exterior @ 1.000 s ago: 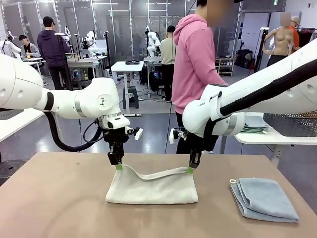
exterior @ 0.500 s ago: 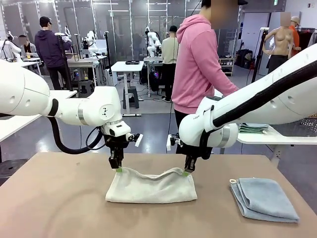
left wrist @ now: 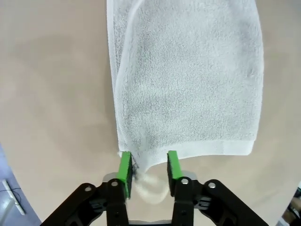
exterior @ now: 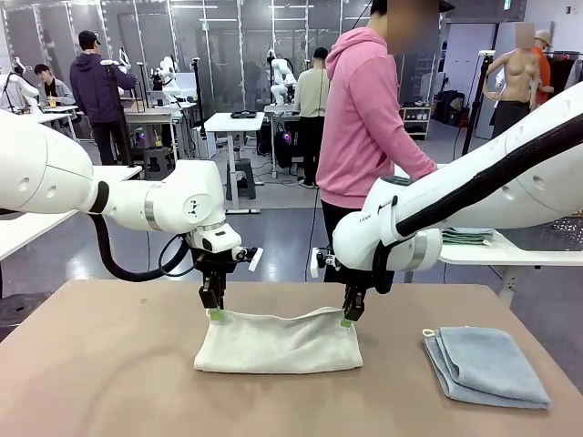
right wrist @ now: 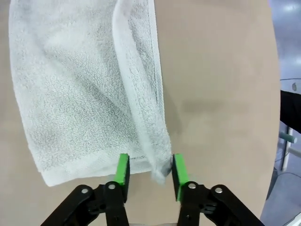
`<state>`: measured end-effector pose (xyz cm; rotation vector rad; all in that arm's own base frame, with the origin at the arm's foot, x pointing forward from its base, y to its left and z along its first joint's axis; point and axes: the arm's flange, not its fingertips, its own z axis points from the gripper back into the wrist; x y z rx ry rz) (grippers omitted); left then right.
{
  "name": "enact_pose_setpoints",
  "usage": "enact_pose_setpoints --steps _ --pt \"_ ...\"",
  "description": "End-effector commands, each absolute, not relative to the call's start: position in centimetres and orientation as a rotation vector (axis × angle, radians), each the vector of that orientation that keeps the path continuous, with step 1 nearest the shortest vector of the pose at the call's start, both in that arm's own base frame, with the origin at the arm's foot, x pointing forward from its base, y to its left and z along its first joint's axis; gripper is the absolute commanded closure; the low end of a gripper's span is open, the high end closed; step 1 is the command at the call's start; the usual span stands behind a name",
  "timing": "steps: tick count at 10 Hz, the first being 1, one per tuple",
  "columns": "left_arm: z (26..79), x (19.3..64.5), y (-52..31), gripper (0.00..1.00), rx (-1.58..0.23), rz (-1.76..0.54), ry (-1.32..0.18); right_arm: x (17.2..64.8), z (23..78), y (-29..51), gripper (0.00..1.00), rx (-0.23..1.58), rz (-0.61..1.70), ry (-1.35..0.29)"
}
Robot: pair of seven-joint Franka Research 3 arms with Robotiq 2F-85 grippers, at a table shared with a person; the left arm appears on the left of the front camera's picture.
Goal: Fold the towels and place them in the basket.
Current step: When a person lays out a Towel with hook on the table, fold it in half twice.
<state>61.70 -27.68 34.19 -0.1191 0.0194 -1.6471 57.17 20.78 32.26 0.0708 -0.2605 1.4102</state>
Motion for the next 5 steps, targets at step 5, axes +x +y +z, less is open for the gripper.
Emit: enact_pose_setpoints --steps 5 --pt "38.9 55.5 -26.2 0.06 -0.069 -1.567 -0.12 52.8 36.6 20.8 0.0 -0.026 1.319 -0.305"
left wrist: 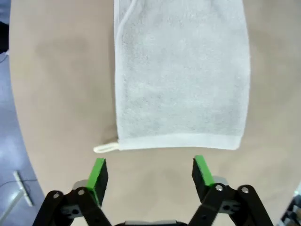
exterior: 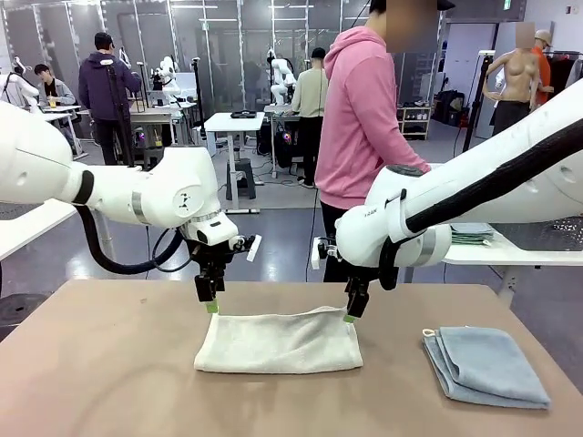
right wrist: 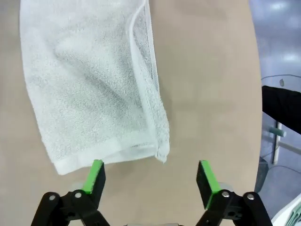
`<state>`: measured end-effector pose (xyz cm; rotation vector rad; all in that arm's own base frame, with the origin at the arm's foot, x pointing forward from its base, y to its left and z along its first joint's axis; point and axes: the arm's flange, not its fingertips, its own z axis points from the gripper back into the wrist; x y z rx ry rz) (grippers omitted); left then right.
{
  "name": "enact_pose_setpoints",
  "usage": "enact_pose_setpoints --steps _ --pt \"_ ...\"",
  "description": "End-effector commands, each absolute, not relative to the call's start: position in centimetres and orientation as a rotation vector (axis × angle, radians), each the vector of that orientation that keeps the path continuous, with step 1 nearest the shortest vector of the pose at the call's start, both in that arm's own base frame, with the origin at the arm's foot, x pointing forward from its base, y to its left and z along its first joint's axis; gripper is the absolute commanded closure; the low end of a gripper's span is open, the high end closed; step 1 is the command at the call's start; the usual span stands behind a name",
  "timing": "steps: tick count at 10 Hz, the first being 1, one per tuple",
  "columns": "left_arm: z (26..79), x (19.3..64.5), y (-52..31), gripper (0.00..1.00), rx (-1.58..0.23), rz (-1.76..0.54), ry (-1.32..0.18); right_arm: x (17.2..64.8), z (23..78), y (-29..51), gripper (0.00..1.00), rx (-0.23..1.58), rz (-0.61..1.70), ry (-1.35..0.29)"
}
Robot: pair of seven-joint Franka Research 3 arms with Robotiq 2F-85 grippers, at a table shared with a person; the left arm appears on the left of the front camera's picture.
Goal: Fold the towels and place them in the basket.
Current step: When a person lays out a Towel with hook on the table, fold it in half twice.
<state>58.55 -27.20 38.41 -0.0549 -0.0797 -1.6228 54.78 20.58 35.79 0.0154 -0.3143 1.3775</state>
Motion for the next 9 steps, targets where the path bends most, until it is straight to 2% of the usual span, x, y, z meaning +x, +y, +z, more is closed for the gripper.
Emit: enact_pose_setpoints --steps 1,3,5,7,8,9 --pt "40.1 53.9 -25.9 0.0 -0.099 -1.517 -0.117 51.4 38.3 21.0 0.0 -0.059 1.282 -0.301" --pt "42.7 50.0 -25.0 0.0 -0.142 -1.334 -0.129 49.5 41.3 20.4 0.0 0.019 1.097 -0.325" --pt "45.4 45.7 -23.5 0.0 -0.113 -1.155 -0.143 48.8 42.2 20.0 0.0 0.015 0.915 -0.324" --pt "46.1 42.3 -22.7 0.0 -0.091 -1.175 -0.178 48.8 41.7 19.6 0.0 0.025 0.858 -0.33" --pt "45.9 46.2 -23.6 0.0 -0.123 -1.186 -0.132 49.0 42.8 19.6 0.0 0.027 0.944 -0.324" --pt "45.9 46.2 -23.6 0.0 -0.123 -1.186 -0.132 49.0 42.8 19.6 0.0 0.027 0.944 -0.324"
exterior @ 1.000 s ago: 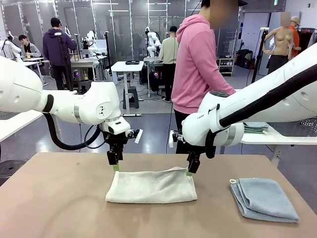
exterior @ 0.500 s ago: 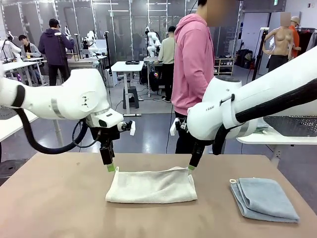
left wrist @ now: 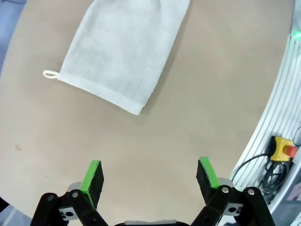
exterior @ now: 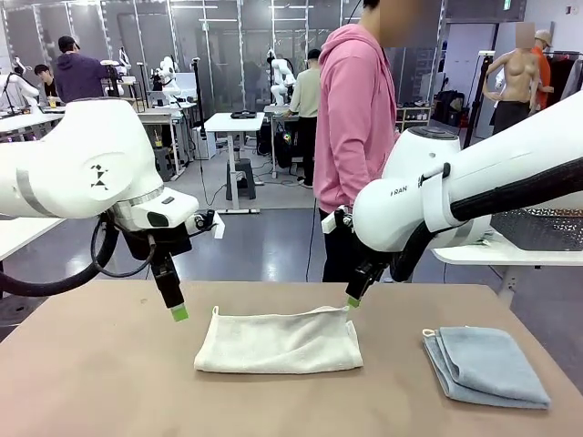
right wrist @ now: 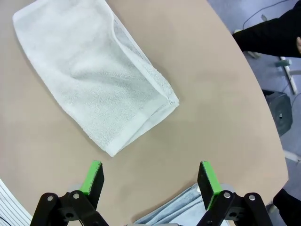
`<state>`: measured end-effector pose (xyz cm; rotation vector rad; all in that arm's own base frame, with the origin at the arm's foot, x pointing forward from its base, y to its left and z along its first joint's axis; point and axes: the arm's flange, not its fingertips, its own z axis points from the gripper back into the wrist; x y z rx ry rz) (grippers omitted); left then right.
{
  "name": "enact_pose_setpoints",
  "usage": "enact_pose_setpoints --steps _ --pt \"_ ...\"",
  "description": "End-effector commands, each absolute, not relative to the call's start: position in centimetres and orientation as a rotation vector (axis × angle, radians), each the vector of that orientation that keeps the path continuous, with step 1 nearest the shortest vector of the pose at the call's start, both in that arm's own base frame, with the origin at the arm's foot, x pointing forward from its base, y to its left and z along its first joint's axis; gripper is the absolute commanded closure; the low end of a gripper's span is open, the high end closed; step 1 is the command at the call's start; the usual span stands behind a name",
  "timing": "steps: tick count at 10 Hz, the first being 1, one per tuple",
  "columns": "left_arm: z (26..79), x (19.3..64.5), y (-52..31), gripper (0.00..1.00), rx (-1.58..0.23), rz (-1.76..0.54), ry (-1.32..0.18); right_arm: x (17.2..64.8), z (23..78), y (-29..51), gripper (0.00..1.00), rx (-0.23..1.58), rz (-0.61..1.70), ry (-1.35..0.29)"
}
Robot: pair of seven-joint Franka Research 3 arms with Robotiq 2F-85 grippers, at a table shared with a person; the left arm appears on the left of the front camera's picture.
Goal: Fold the towels and place them in the basket.
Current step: When a person lays out a Towel with hook on the table, fold it in half twice.
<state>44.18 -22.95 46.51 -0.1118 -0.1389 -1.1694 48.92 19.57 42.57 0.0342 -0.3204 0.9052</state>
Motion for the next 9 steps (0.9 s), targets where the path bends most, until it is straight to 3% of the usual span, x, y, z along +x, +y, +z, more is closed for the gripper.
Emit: enact_pose_setpoints --steps 1,3,5,9 --pt "45.9 46.2 -23.6 0.0 -0.123 -1.186 -0.132 49.0 42.8 19.6 0.0 0.027 0.944 -0.324" --pt "45.9 44.9 -23.2 0.0 -0.121 -1.17 -0.129 48.8 42.6 19.8 0.0 0.034 0.914 -0.321" --pt "50.7 41.9 -20.1 0.0 -0.158 -0.87 0.08 48.5 41.9 20.6 0.0 0.072 0.54 -0.301" --pt "56.3 34.2 -19.0 0.0 -0.239 -0.677 0.044 49.4 37.9 21.7 0.0 0.058 0.113 -0.27"
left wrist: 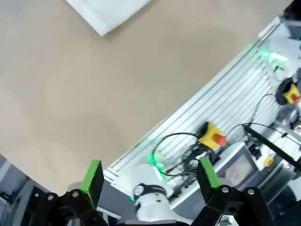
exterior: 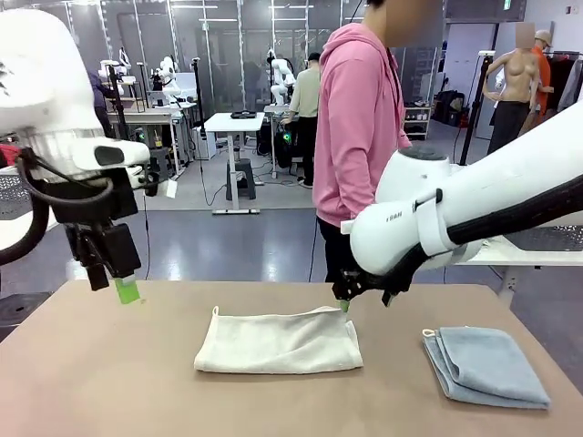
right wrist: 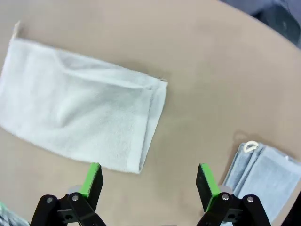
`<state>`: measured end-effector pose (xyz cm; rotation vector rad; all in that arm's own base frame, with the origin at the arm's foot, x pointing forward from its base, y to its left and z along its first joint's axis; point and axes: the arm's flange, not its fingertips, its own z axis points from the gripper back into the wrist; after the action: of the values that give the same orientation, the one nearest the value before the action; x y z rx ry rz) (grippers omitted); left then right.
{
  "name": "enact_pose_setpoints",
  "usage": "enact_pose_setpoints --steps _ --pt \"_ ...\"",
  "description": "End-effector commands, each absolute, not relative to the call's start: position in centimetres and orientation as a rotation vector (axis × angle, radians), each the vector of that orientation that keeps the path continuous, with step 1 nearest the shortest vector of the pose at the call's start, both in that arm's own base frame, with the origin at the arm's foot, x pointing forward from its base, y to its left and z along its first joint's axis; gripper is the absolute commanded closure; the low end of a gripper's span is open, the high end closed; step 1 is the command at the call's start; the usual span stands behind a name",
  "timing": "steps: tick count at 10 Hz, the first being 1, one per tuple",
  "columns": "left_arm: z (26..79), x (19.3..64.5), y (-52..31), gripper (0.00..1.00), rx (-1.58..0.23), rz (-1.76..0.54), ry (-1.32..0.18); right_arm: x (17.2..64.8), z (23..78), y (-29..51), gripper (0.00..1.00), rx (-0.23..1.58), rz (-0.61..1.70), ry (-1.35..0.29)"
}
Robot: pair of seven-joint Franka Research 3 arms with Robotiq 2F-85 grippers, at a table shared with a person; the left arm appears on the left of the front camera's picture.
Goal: Fold the towels and place them in the basket.
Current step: When a person lays out a Towel with hook on the table, fold it in half twice.
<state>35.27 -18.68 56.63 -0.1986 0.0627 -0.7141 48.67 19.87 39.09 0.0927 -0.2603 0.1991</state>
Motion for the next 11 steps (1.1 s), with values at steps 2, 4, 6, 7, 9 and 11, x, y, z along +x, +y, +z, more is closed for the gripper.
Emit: enact_pose_setpoints --steps 2,4,6,7,9,11 --pt "58.0 32.0 -17.9 0.0 -0.249 -0.623 -0.042 51.0 36.0 22.0 0.0 0.045 0.034 -0.256" --pt "60.6 28.7 -14.0 0.0 -0.256 -0.555 -0.152 51.5 34.9 21.7 0.0 0.092 0.0 -0.216" --pt "63.1 26.3 -11.0 0.0 -0.254 -0.54 -0.141 52.1 33.5 22.0 0.0 0.073 -0.032 -0.147" --pt "65.0 25.0 -10.2 0.0 -0.26 -0.533 -0.139 52.2 33.2 22.2 0.0 0.076 -0.039 -0.126" --pt "68.2 23.3 -9.0 0.0 -0.233 -0.474 -0.143 52.5 32.2 22.1 0.0 0.081 -0.048 -0.113" --pt "70.4 22.5 -8.1 0.0 -0.241 -0.388 -0.15 52.7 30.7 22.1 0.04 0.094 -0.037 -0.067"
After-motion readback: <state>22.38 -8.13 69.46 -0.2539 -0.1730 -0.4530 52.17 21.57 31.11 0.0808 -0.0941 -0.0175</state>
